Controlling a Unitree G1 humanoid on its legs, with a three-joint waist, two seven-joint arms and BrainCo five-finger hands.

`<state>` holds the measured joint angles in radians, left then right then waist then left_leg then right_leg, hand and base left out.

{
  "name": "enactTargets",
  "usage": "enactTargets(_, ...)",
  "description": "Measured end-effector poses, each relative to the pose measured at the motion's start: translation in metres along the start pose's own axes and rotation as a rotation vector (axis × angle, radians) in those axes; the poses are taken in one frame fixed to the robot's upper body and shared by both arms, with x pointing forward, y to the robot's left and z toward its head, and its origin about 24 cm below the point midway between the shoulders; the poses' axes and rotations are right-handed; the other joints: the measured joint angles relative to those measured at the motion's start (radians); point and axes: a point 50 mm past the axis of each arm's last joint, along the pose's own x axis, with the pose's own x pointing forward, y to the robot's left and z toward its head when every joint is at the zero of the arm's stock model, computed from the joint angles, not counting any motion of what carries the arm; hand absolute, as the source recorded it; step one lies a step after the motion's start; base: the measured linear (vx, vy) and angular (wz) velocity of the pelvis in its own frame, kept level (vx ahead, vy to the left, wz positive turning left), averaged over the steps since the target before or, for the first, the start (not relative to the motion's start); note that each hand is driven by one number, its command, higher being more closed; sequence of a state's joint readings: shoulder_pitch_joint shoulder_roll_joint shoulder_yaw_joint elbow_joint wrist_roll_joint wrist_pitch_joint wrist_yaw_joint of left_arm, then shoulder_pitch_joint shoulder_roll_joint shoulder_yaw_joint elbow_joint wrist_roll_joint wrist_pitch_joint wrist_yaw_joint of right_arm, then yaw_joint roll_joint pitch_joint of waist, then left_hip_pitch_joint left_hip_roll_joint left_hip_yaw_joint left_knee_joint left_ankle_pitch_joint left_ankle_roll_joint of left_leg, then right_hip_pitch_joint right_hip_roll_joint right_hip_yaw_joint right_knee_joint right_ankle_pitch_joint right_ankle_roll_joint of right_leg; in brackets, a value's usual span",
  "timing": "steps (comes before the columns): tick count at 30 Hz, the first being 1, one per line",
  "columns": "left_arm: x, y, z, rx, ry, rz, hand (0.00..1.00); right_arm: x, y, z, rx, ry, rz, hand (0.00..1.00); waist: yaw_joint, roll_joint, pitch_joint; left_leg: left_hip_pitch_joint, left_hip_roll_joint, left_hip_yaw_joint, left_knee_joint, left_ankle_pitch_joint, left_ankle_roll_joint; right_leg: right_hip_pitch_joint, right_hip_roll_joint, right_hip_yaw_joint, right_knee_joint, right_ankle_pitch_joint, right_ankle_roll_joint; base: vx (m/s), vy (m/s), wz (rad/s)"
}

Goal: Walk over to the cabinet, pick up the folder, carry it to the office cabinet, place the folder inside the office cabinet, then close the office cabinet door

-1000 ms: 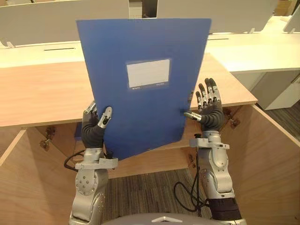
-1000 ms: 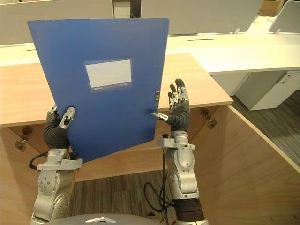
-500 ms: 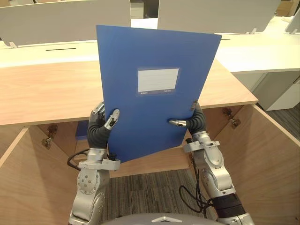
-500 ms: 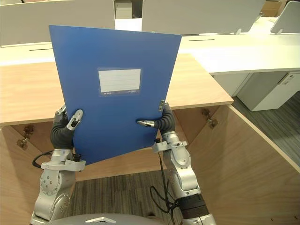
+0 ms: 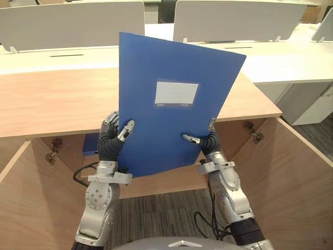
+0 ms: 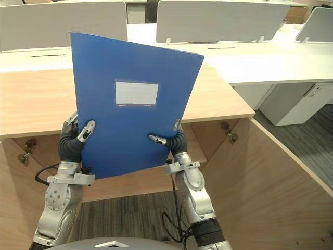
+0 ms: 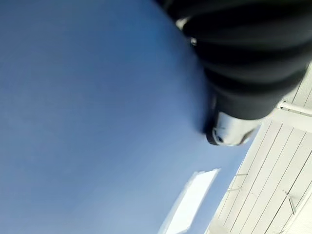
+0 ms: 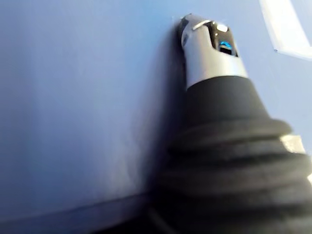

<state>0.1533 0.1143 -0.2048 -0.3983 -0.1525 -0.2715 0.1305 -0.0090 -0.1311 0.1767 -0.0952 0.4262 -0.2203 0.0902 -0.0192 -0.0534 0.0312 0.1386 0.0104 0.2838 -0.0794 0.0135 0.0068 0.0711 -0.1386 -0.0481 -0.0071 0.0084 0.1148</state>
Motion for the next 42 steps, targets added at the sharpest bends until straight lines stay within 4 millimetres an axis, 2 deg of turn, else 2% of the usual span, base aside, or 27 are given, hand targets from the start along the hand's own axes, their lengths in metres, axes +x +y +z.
enactTargets(7, 0.002, 0.017, -0.003, 0.092, -0.010, 0.147, 0.00, -0.002, 0.003, -0.003, 0.061, -0.016, -0.063, 1.00, -0.007, -0.003, -0.003, 0.002, 0.000, -0.006, -0.001, 0.007, -0.002, 0.003, 0.000, -0.007, 0.001, -0.001, -0.003, -0.03, -0.009, 0.02)
enactTargets(10, -0.002, 0.034, -0.009, 0.145, 0.023, 0.229, 0.00, -0.006, -0.003, -0.003, 0.069, -0.020, -0.119, 1.00, -0.006, -0.003, -0.005, 0.001, 0.001, -0.011, -0.006, 0.009, -0.002, 0.005, -0.001, -0.013, -0.002, -0.005, -0.009, -0.05, -0.014, 0.05)
enactTargets(14, -0.022, 0.065, -0.021, 0.220, 0.117, 0.377, 0.00, -0.013, -0.018, 0.001, 0.062, -0.039, -0.215, 1.00, -0.006, -0.002, -0.006, -0.001, 0.001, -0.012, -0.006, 0.009, -0.002, 0.005, -0.001, -0.016, -0.003, -0.004, -0.009, 0.00, 0.000, 0.00)
enactTargets(16, -0.035, 0.080, -0.025, 0.254, 0.171, 0.451, 0.00, -0.017, -0.024, 0.010, 0.052, -0.078, -0.249, 1.00, -0.005, -0.002, -0.006, -0.006, 0.001, -0.016, -0.006, 0.009, -0.002, 0.004, -0.001, -0.020, -0.007, -0.004, -0.009, 0.01, -0.006, 0.05)
enactTargets(19, -0.045, 0.090, -0.031, 0.299, 0.227, 0.492, 0.00, -0.019, -0.029, 0.020, 0.035, -0.121, -0.266, 1.00, -0.005, 0.000, -0.009, -0.015, 0.001, -0.024, 0.000, 0.009, -0.002, 0.004, -0.001, -0.025, -0.010, 0.003, -0.002, 0.03, -0.008, 0.07)
enactTargets(24, -0.063, 0.098, -0.050, 0.312, 0.349, 0.547, 0.00, -0.020, -0.032, 0.021, -0.023, -0.119, -0.293, 1.00, -0.005, 0.004, -0.011, -0.022, 0.001, -0.037, 0.000, 0.009, -0.002, 0.006, -0.002, -0.042, -0.013, 0.004, -0.001, 0.01, -0.016, 0.07)
enactTargets(28, -0.085, 0.101, -0.068, 0.309, 0.476, 0.587, 0.00, -0.021, -0.031, 0.020, -0.080, -0.109, -0.297, 1.00, 0.001, 0.008, -0.013, -0.026, 0.001, -0.041, 0.000, 0.009, -0.002, 0.004, -0.002, -0.046, -0.015, 0.002, -0.002, 0.00, -0.012, 0.03)
enactTargets(31, -0.108, 0.104, -0.090, 0.307, 0.625, 0.608, 0.00, -0.020, -0.030, 0.020, -0.121, -0.101, -0.292, 1.00, 0.008, 0.008, -0.013, -0.032, 0.002, -0.044, -0.001, 0.009, -0.002, 0.000, -0.002, -0.048, -0.015, 0.002, -0.002, 0.00, -0.006, 0.01)
enactTargets(32, -0.123, 0.106, -0.102, 0.308, 0.715, 0.612, 0.00, -0.020, -0.028, 0.019, -0.140, -0.095, -0.279, 1.00, 0.010, 0.008, -0.013, -0.032, 0.002, -0.044, -0.001, 0.008, -0.003, 0.000, -0.002, -0.049, -0.015, 0.001, -0.002, 0.00, 0.000, 0.00)
enactTargets(34, -0.140, 0.106, -0.114, 0.322, 0.819, 0.603, 0.00, -0.019, -0.024, 0.018, -0.160, -0.086, -0.256, 1.00, 0.010, 0.008, -0.013, -0.033, 0.002, -0.045, -0.001, 0.008, -0.003, 0.000, -0.002, -0.049, -0.015, 0.001, -0.002, 0.00, 0.000, 0.00)
enactTargets(36, -0.166, 0.104, -0.130, 0.361, 0.976, 0.573, 0.00, -0.017, -0.016, 0.015, -0.185, -0.068, -0.205, 1.00, 0.010, 0.008, -0.013, -0.034, 0.002, -0.045, 0.000, 0.008, -0.004, -0.001, -0.002, -0.049, -0.015, 0.000, -0.002, 0.00, 0.000, 0.00)
enactTargets(42, -0.204, 0.101, -0.146, 0.422, 1.195, 0.433, 0.00, -0.015, 0.006, 0.006, -0.225, -0.020, -0.051, 1.00, 0.012, 0.008, -0.013, -0.049, 0.004, -0.046, 0.000, 0.006, -0.007, -0.016, -0.001, -0.047, -0.014, -0.001, -0.002, -0.01, -0.003, -0.01)
